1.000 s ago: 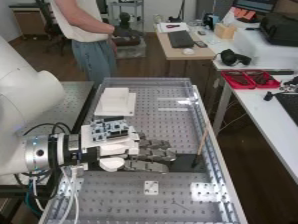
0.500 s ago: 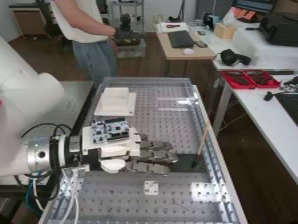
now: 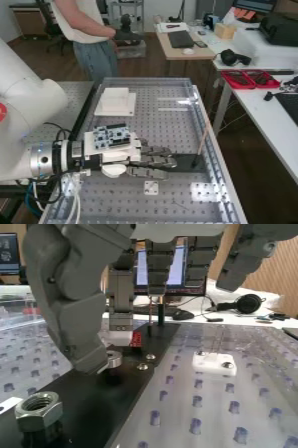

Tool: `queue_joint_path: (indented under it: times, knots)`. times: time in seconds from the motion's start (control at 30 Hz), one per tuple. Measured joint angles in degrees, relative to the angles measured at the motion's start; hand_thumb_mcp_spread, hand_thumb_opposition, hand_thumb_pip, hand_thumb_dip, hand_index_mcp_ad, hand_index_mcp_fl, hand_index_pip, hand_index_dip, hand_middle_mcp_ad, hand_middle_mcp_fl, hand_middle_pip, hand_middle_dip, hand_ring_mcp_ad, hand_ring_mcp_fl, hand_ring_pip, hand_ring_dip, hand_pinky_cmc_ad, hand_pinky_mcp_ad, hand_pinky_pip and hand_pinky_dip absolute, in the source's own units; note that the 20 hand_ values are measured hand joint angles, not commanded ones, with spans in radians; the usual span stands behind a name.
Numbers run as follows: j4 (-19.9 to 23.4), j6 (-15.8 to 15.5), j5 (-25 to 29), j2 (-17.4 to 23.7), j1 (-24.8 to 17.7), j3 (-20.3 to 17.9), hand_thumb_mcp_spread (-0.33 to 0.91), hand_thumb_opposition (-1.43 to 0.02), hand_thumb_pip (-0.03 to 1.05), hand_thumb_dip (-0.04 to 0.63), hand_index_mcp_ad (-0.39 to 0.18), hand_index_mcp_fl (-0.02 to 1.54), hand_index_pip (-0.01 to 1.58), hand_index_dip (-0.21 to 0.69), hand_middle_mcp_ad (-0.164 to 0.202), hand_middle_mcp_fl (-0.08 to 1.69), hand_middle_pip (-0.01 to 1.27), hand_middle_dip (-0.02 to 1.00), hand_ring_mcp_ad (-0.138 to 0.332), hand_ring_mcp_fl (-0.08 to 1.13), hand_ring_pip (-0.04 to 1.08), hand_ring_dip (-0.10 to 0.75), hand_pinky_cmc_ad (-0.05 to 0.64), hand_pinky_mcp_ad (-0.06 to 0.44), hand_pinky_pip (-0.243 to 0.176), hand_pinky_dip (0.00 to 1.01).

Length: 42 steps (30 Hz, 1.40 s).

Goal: Grab the bearing and place it in the white container

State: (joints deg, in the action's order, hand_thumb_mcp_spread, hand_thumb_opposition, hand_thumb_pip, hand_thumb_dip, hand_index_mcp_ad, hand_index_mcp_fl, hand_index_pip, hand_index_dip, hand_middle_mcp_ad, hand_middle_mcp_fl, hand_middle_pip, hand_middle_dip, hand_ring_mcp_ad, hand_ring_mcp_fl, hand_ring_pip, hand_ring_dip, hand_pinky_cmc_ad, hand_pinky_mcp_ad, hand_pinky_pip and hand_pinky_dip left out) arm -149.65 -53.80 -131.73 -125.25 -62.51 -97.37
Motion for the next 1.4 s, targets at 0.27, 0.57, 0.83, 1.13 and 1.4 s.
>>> queue_joint_path:
  times: [0.27,0.57,0.83,1.13,1.4]
  knots:
    - [-0.9,-0.7,-0.4,-0.4,0.1,0.3,0.49,-0.87,0.55,0.305,-0.152,0.19,1.25,0.131,0.024,0.06,0.15,0.19,0.138,0.0,0.1,0.037,0.312,0.232,-0.089,0.18]
    - [-0.1,0.0,-0.8,-0.5,0.1,0.2,0.49,-0.87,0.55,0.305,-0.152,0.19,1.25,0.127,0.023,0.06,0.15,0.19,0.131,0.0,0.1,0.037,0.312,0.232,-0.089,0.18]
    - [-0.6,-0.5,-1.1,-0.8,0.2,0.8,0.49,-0.87,0.55,0.305,-0.152,0.22,1.25,0.131,0.024,0.06,0.15,0.19,0.131,0.0,0.1,0.037,0.312,0.23,-0.089,0.18]
    - [-0.6,-0.8,-1.2,-1.0,0.2,1.0,0.49,-0.87,0.54,0.304,-0.154,0.25,1.26,0.131,0.024,0.06,0.15,0.19,0.133,0.0,0.1,0.037,0.312,0.23,-0.089,0.18]
    - [-0.4,-0.9,-1.2,-1.1,0.2,1.0,0.49,-0.87,0.54,0.304,-0.154,0.25,1.26,0.127,0.024,0.06,0.15,0.19,0.134,0.0,0.1,0.037,0.312,0.232,-0.089,0.18]
